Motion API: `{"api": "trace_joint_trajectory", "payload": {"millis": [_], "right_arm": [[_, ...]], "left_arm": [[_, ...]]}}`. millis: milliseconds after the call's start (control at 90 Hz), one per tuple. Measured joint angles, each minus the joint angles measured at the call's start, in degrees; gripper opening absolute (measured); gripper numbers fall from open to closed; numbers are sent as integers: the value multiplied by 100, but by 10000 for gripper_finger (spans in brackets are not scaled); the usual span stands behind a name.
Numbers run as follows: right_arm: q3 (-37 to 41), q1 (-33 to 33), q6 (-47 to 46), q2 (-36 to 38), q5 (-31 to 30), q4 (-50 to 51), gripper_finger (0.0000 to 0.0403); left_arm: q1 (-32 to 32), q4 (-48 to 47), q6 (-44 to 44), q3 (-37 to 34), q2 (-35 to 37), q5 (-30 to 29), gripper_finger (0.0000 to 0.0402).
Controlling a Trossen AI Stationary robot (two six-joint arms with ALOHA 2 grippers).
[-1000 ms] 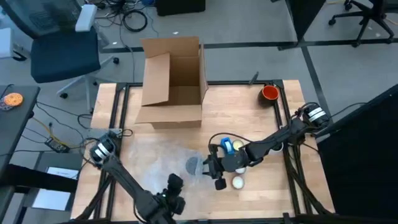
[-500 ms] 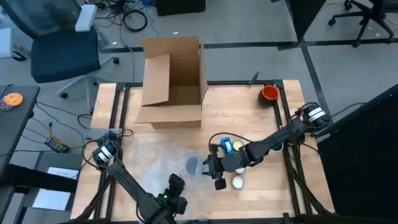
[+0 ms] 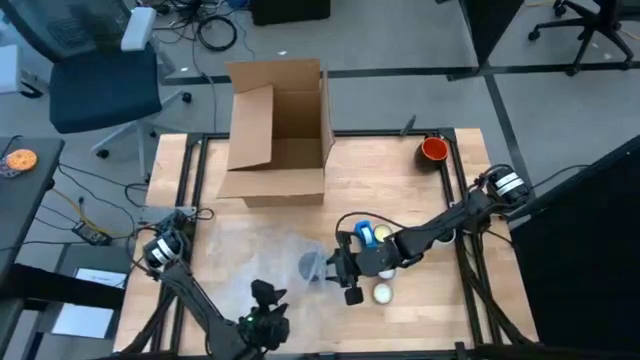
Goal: Wrap mug
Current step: Wrap the blue mug with the bubble wrap
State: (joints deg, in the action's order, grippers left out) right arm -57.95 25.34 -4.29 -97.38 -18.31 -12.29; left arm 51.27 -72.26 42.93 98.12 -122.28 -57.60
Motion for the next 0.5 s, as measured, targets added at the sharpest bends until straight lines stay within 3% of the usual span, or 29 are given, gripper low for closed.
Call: {"api": "trace_joint_trajectory", "payload": {"millis": [222,500], "right_arm": [[0,13,-1,1,2,4,126],[0,28,13,1,7,4,126]], "left_arm": [[-210,257,-480,-526,-2,-179,284],[-418,315,-86,-881,-2,-228,265]]}}
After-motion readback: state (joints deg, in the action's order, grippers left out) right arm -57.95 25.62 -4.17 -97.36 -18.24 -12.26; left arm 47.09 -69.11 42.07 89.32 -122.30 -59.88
